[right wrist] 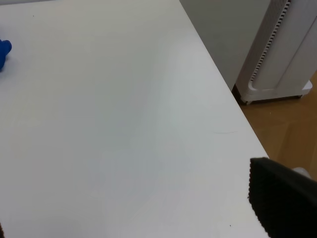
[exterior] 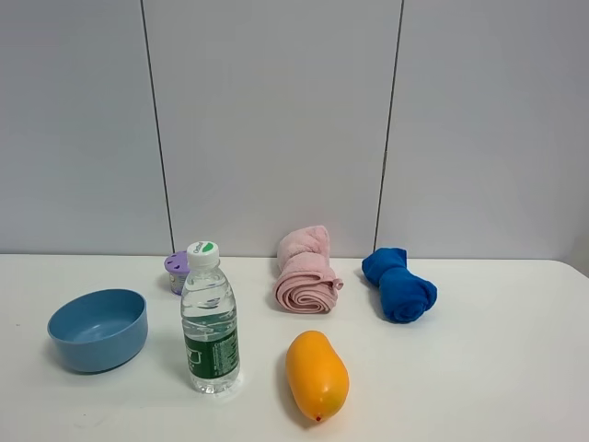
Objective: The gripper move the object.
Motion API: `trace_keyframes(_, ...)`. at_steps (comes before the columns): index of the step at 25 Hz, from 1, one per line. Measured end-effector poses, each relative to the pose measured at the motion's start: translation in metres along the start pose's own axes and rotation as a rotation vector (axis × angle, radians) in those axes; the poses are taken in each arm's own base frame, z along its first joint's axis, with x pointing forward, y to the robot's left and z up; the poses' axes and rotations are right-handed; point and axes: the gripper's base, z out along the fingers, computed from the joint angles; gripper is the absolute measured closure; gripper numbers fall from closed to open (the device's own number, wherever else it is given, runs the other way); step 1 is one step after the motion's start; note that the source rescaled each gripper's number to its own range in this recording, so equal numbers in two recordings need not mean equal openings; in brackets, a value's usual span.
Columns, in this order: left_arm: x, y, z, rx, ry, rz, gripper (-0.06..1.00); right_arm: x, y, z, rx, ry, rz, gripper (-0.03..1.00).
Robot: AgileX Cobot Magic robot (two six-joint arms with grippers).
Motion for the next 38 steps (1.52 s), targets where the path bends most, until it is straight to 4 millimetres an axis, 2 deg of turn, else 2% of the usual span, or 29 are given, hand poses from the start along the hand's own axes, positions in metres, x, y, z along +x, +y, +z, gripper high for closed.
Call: trace_keyframes(38, -0.0029, -0.0027, -0.0009, 0.029, 0.005, -0.037, -0.06, 0.0000, 0.0000, 0.0000, 0.000, 0.000, 0.000, -0.03)
